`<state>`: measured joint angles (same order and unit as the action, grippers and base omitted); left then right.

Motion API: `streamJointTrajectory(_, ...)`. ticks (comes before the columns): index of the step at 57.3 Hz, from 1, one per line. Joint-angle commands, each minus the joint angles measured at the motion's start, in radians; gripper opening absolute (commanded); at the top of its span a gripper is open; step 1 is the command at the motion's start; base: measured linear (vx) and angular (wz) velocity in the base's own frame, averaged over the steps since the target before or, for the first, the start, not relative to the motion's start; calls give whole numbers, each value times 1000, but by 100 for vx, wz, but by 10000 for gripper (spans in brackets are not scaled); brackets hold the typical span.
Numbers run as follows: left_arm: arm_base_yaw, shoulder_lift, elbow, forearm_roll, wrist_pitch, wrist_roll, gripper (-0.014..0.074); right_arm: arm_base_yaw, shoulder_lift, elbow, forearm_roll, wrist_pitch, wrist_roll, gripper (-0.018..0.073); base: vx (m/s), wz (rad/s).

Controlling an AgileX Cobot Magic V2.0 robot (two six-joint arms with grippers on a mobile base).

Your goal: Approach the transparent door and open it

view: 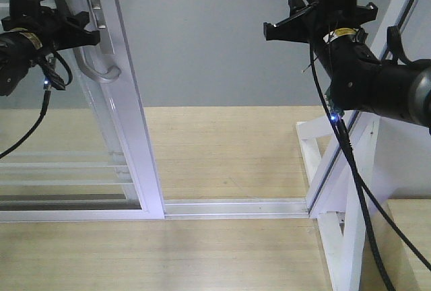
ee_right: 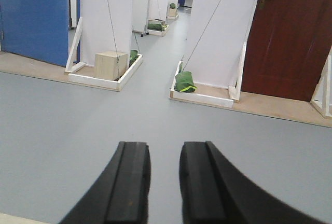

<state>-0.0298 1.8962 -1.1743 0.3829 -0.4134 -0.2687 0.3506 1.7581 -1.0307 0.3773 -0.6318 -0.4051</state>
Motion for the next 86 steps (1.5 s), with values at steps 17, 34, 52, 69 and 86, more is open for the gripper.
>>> streamJointTrajectory(17,11,-224,236,5,-165,1,136,-5,-51,-28,-16,-85,1,259,0,0)
streamJointTrajectory(34,11,-377,410,12,-199,5,31,-4,-91,-28,-8,8,-93,158,0,0)
streamJointTrajectory(52,11,-581,544,13,-132,-2,-8,-4,-332,-28,4,386,-179,-9,0,0)
streamJointTrajectory(69,8,-795,577,148,63,-151,-8,-4,-529,-15,4,641,-174,-5,0,0)
streamJointTrajectory(86,7,-962,599,533,105,-579,-8,-4,-819,317,49,522,-164,-5,0,0)
